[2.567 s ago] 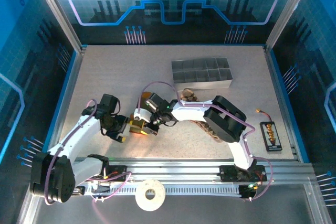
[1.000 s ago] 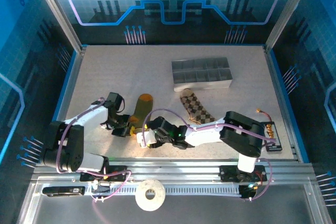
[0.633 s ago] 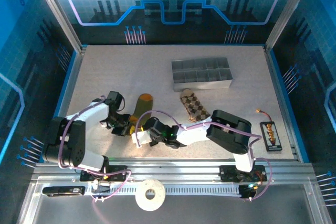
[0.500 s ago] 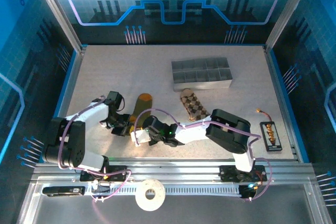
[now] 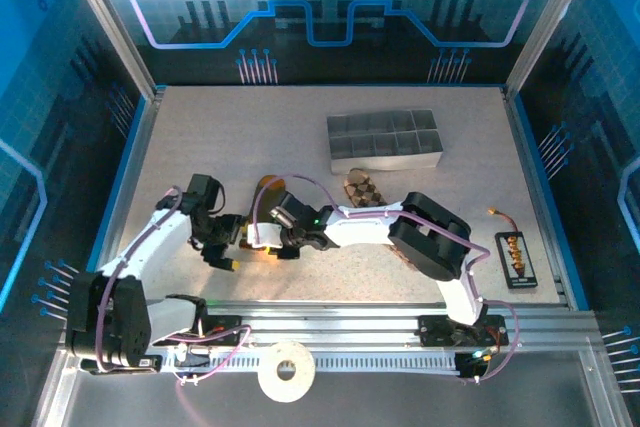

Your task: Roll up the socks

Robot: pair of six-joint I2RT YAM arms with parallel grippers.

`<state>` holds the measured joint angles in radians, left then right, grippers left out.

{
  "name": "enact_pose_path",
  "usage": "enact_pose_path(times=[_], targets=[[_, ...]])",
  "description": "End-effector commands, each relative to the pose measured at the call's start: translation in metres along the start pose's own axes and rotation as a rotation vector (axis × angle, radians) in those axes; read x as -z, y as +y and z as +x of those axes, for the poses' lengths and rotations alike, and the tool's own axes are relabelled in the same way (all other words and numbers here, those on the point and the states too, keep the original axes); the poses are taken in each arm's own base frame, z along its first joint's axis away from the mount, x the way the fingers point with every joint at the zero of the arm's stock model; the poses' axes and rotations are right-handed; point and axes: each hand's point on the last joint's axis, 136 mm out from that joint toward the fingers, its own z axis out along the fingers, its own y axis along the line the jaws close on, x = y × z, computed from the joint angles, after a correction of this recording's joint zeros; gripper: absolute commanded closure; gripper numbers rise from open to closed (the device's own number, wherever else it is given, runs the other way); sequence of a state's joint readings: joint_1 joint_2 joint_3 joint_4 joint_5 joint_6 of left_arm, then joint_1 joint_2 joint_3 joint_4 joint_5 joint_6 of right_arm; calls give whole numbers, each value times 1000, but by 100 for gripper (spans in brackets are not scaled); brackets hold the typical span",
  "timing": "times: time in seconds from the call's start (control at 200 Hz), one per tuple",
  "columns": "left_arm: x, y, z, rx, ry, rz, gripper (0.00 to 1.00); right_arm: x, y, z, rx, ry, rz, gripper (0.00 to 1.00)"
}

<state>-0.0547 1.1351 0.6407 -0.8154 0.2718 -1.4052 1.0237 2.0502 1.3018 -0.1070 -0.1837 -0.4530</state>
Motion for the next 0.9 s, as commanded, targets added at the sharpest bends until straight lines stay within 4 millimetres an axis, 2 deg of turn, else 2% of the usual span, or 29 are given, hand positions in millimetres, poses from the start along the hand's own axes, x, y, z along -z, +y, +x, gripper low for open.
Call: enact_pose_path(times=[0.0,0.11,0.305,0.585,0.745,0.815,0.84,0.895], targets=[[1,13,-4,65,-17,8,23,-11,31,33,-176,107,-204,100],[-7,-3,-1,43,25,116,25,-12,29,28,-254,101,-274,100],[-19,-22,0,-28,56,203,25,-16,20,29,-458,80,-366,100],[-35,-21,-4,-71,53,223,36,-22,10,27,-661,96,-453,100],[-51,-3,-9,-79,55,123,57,-26,10,26,-694,89,-470,100],[-56,11,-11,-65,51,53,74,-27,8,26,-689,74,-455,100],[-58,16,-12,-59,51,26,81,-20,4,17,-671,47,-440,97],[-61,27,-13,-39,54,-33,96,-14,1,13,-636,19,-411,88]])
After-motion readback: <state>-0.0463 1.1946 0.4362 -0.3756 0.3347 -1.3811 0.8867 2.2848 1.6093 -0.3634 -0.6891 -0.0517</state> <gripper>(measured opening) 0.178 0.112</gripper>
